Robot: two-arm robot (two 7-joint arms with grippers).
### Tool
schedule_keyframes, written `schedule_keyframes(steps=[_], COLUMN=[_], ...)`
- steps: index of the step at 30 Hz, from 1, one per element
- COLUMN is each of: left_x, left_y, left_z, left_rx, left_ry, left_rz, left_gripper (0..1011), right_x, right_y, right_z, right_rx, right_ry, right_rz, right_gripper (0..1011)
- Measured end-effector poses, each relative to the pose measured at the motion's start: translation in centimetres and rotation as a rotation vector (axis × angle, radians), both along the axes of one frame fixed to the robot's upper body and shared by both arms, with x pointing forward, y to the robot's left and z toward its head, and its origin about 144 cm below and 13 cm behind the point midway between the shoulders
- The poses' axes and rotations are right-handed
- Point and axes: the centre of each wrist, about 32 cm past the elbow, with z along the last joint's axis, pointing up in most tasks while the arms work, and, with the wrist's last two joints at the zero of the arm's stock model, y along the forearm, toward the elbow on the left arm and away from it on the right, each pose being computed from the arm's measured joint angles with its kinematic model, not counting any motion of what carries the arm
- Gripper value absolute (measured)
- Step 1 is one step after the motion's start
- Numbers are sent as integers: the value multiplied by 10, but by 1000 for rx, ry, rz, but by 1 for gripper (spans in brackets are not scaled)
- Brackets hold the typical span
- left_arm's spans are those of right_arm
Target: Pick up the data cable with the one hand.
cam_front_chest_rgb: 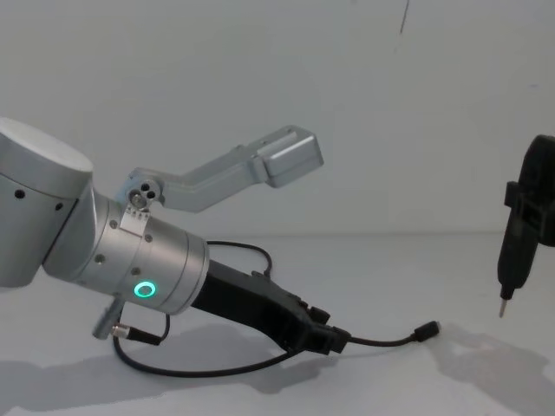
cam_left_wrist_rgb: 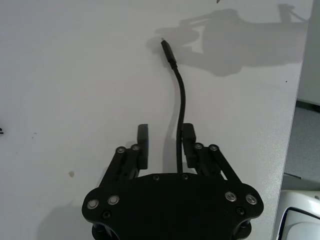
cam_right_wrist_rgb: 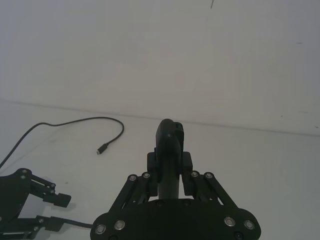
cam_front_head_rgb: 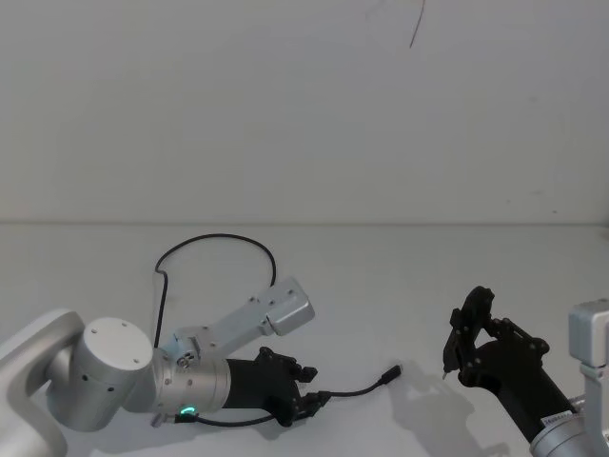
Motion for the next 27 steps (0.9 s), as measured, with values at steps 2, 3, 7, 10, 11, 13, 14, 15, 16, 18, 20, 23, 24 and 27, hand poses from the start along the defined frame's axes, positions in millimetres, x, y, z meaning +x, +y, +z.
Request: schedule_keyframes(steps=[2,3,7,10,11,13,14,15,16,18,20,23,24,27], left_x=[0,0,0,0,0,0,0,0,0,0,0,0,0,0], left_y=[0,0,0,0,0,0,0,0,0,0,0,-1,-1,-1], left_z=[0,0,0,0,0,0,0,0,0,0,0,0,0,0], left_rx=[0,0,0,0,0,0,0,0,0,0,0,0,-1,-8], left_ry=[1,1,3,4,4,4,4,4,4,4,5,2,1,-14], left_rz=[1,1,2,2,3,3,3,3,3,3,3,1,0,-16], left_gripper=[369,340,229,98,77,41,36,36,36,36,36,36,36,36], right_x=[0,0,0,0,0,0,0,0,0,0,0,0,0,0], right_y=[0,0,0,0,0,0,0,0,0,0,0,0,0,0], right_z=[0,0,0,0,0,0,0,0,0,0,0,0,0,0], right_rx=[0,0,0,0,0,0,0,0,0,0,0,0,0,1], right_ry=[0,0,0,0,0,0,0,0,0,0,0,0,0,-1], right_rz=[0,0,0,0,0,0,0,0,0,0,0,0,0,-1], right_gripper=[263,263,263,263,263,263,263,263,263,263,263,263,263,263])
